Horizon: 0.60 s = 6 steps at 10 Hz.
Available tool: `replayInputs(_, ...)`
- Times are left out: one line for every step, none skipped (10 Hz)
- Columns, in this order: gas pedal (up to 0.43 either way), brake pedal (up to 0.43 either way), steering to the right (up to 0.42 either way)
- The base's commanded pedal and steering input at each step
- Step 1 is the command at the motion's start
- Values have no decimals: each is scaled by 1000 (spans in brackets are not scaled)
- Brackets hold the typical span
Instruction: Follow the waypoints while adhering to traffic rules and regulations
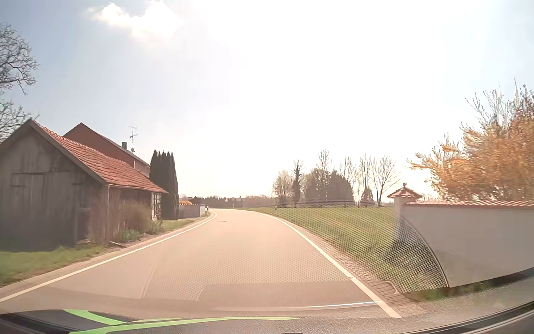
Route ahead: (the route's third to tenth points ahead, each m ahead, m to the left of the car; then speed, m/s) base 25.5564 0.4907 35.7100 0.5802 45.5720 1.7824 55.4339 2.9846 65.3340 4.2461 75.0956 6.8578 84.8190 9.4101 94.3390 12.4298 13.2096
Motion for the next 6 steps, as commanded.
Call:
replayInputs(118, 0, -2)
replayInputs(118, 0, -2)
replayInputs(118, 0, -2)
replayInputs(118, 0, -2)
replayInputs(118, 0, -2)
replayInputs(118, 0, -2)
